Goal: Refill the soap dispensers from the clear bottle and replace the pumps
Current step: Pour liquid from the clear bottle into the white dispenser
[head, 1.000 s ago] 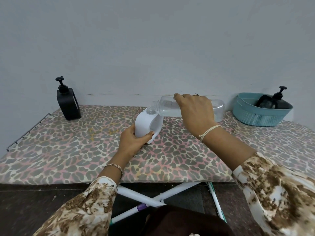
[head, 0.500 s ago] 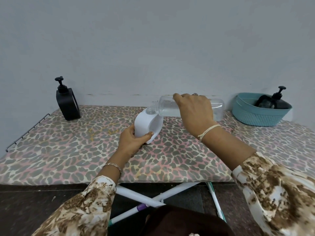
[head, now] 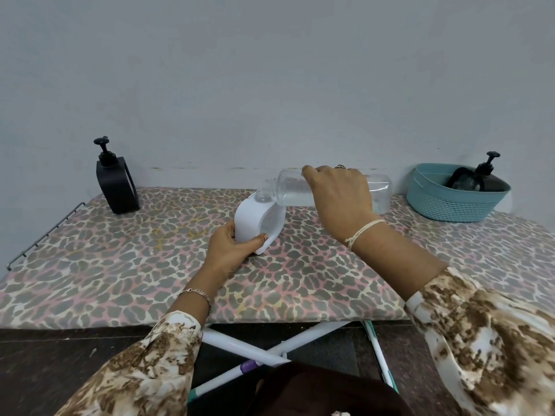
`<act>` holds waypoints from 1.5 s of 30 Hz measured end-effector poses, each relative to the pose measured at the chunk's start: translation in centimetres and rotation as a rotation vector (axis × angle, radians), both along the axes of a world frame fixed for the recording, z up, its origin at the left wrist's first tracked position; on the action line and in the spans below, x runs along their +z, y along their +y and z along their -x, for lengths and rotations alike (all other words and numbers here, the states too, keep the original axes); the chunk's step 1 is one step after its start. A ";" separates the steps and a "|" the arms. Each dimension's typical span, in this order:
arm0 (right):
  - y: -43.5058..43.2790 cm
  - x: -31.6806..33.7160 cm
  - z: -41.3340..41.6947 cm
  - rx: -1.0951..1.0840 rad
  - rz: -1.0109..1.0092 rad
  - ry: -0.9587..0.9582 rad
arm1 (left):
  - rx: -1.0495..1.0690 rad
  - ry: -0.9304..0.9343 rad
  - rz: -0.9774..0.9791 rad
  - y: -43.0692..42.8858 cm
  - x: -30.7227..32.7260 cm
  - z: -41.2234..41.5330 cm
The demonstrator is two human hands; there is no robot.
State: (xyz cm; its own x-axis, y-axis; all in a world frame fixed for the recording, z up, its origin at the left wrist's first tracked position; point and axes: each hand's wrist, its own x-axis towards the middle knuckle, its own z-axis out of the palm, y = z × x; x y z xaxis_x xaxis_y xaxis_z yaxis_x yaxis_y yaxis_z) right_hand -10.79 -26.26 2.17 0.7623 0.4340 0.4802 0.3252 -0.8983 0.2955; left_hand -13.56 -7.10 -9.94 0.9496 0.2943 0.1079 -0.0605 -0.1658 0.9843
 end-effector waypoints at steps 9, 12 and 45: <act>0.1 0.0 0.2 0.001 -0.001 -0.001 | 0.000 0.007 -0.004 -0.1 0.1 0.0; 0.1 0.0 0.2 0.000 0.002 -0.003 | -0.004 0.012 0.000 0.0 0.1 0.1; 0.2 0.7 0.8 0.021 0.023 0.018 | -0.019 0.037 -0.002 0.4 0.0 -0.2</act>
